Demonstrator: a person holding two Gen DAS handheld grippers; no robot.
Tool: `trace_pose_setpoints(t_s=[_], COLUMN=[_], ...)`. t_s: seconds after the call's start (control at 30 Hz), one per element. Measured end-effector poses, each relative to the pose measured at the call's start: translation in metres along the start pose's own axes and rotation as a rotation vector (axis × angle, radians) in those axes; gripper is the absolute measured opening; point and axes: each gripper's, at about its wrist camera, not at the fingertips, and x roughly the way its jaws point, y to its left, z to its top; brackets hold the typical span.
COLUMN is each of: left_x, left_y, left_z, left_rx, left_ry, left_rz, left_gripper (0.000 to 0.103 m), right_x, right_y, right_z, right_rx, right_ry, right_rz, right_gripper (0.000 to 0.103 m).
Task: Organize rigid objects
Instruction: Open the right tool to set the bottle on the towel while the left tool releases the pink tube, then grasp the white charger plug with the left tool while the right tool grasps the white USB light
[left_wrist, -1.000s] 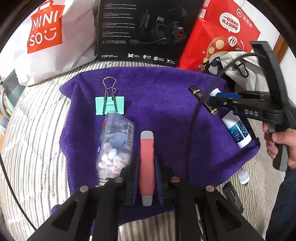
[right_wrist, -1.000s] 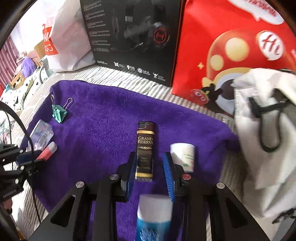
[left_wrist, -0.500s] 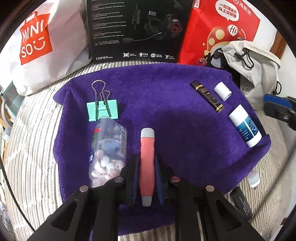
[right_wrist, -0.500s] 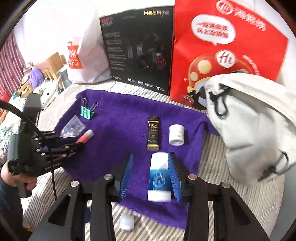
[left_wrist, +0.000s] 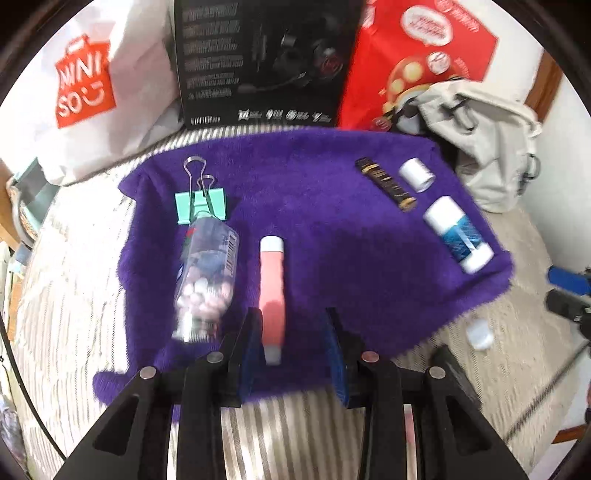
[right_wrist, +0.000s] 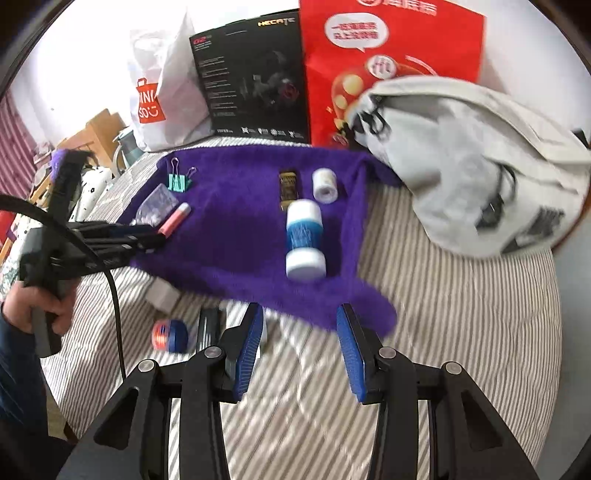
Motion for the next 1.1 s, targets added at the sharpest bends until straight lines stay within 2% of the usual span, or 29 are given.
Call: trace_pose_setpoints(t_s=[0.13, 0.3, 0.47, 0.63, 0.77, 0.83, 0.93, 1.0, 1.1], left_x=[-0.022, -0.021, -0.006, 0.011, 0.011, 0.010, 0.009, 0.007, 0.002], left_y=[-0.016, -0.037, -0.049, -0.050, -0.050, -0.051, -0.048, -0.043, -0.034], left_z=[-0.016, -0.034, -0.043, -0.043, -0.041, -0.039, -0.037, -0.038, -0.042], left_rx=[0.011, -0.017, -0.027, -0.027, -0.023, -0.016, -0.014, -0.026, -0.023], left_ry=[-0.011, 0.010, 0.039, 0.074, 0.060, 0.058, 0.052, 0.053, 0.054], left_rz=[-0.026, -0.077, -0.070, -0.027, -0.017, -0.005, -0.020, -0.027, 0.002], left_gripper=[0.032, 0.032, 0.032, 0.032, 0.032, 0.027, 0.026, 0.026, 0.026], right_x=[-0.009, -0.012, -0.013, -0.010, -0.005, -0.001, 0.009, 0.020, 0.039], right_y=[-0.002, 0.003, 0.007, 0.007, 0.008, 0.009, 0.011, 0.013, 0.014], right_z=[-0.022, -0.038, -0.050, -0.058, -0.059, -0.057, -0.049, -0.043, -0.034], right_rx=[0.048, 0.058, 0.045, 0.050, 0.057, 0.060, 0.070, 0.079, 0.087], right_ry=[-0.002, 0.003, 0.014, 0.026, 0.034, 0.028, 0.017, 0.025, 0.028], right_rz=[0.018, 0.047, 0.056, 0.067, 0.087, 0.103, 0.120, 0.102, 0.091], right_gripper=[0.042, 0.042, 0.042, 0.042, 0.042, 0.042, 0.042, 0.042, 0.042])
